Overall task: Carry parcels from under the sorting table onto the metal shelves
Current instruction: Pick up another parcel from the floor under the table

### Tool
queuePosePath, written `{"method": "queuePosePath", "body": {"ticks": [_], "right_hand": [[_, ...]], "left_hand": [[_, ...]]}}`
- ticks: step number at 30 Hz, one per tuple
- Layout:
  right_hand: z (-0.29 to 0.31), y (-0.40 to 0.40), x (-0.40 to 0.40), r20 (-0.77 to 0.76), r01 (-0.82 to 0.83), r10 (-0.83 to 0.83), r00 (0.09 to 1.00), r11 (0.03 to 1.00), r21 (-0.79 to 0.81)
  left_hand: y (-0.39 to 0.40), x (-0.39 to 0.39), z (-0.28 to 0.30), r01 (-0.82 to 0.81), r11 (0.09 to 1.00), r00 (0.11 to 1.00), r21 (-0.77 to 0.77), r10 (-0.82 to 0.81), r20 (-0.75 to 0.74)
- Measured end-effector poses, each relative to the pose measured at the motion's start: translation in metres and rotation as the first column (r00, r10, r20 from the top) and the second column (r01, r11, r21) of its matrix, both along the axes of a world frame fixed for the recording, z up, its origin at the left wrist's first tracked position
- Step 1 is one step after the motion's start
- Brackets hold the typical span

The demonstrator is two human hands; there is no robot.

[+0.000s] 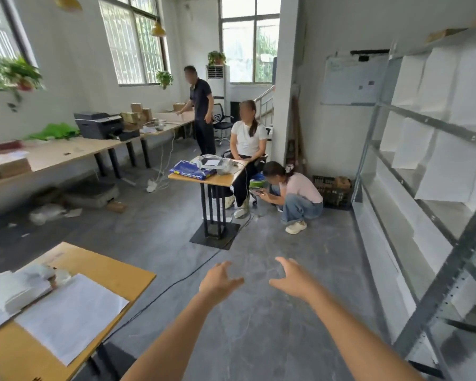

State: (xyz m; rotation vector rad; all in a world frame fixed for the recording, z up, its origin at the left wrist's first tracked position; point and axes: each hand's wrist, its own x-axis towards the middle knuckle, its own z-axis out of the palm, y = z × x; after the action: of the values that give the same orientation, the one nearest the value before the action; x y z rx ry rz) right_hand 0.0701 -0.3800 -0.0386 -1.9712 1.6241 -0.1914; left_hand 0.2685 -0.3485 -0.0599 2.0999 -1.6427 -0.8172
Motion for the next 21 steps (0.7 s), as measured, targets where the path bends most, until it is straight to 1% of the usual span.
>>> {"method": "queuePosePath", "body": {"ticks": [5,10,16,21], "right_hand": [[0.013,-0.114,0.034,0.033,-0.081,0.080,0.996,0.997,0.010],[0.010,-0.199,0.080,0.018,-0.184,0.184,0.983,0.983,0.009],[-0.007,-0.310,0.153,-0.013,-0.335,0.335,0.942,0.942,-0.018],[-0.006,-0.412,0.234,-0.050,-0.377,0.377,0.925,0.926,0.010]], "left_hand": [[-0.083,0.026,0.009,-0.108,0.994,0.994,-0.016,0.108,-0.020],[-0.148,0.064,0.008,-0.172,0.984,0.985,-0.039,0.172,-0.015],[-0.249,0.142,-0.011,-0.252,0.966,0.967,-0.050,0.253,0.012],[-0.345,0.215,-0.013,-0.261,0.965,0.964,-0.004,0.261,-0.047]]}}
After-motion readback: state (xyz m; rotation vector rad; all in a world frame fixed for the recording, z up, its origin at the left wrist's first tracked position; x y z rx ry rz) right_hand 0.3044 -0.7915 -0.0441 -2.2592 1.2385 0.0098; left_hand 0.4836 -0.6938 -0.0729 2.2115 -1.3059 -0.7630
